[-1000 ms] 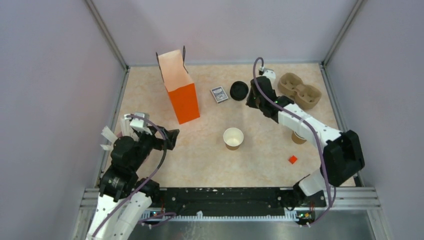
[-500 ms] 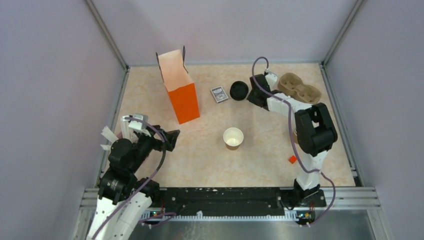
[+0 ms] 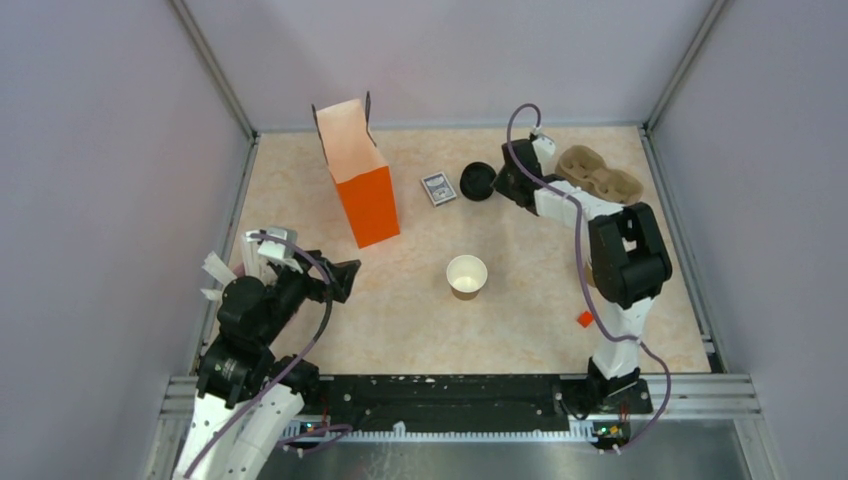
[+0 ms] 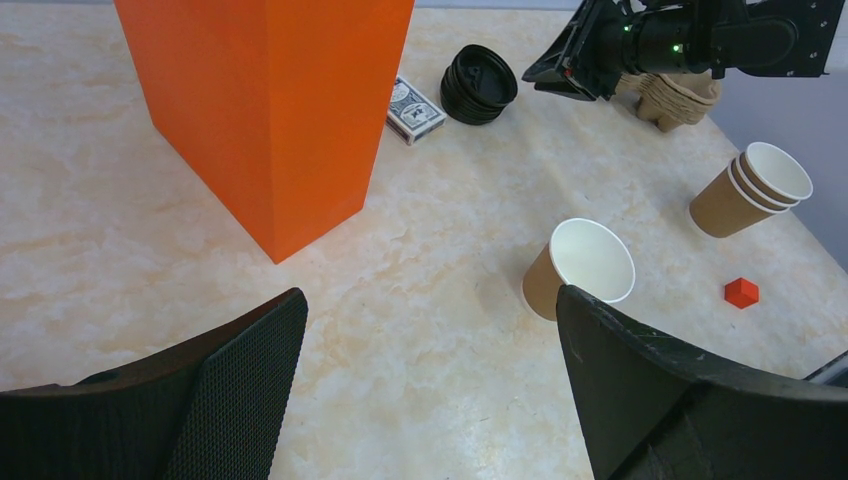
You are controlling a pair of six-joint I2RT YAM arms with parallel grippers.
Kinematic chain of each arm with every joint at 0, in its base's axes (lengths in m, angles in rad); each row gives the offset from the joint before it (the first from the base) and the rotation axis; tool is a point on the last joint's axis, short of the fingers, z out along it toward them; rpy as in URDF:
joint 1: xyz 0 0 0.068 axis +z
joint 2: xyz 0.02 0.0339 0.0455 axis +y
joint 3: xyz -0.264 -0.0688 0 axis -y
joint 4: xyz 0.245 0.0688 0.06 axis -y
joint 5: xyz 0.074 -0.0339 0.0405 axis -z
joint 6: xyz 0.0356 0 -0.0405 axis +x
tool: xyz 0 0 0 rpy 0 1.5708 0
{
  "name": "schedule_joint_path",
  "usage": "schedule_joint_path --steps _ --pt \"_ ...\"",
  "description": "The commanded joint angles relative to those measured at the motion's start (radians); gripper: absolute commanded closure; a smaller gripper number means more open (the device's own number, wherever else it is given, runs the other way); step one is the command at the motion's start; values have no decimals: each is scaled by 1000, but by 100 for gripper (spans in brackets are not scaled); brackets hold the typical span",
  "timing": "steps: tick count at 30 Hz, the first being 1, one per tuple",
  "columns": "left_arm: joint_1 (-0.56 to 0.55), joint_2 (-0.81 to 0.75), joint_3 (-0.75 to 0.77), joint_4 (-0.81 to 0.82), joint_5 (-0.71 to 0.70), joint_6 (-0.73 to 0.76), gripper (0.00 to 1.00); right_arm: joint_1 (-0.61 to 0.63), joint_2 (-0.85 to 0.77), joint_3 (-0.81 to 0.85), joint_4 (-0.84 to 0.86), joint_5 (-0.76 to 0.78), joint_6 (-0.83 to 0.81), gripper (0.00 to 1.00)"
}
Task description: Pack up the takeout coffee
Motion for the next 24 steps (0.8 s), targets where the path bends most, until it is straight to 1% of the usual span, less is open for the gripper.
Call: schedule_joint_path --steps 1,10,24 --pt "3 13 0 45 5 10 1 -13 23 35 49 2 -2 74" --pt "2 15 -1 43 -6 11 1 -26 51 37 83 -17 -21 75" --pt "2 11 0 41 -4 11 1 -30 74 24 159 -91 -32 77"
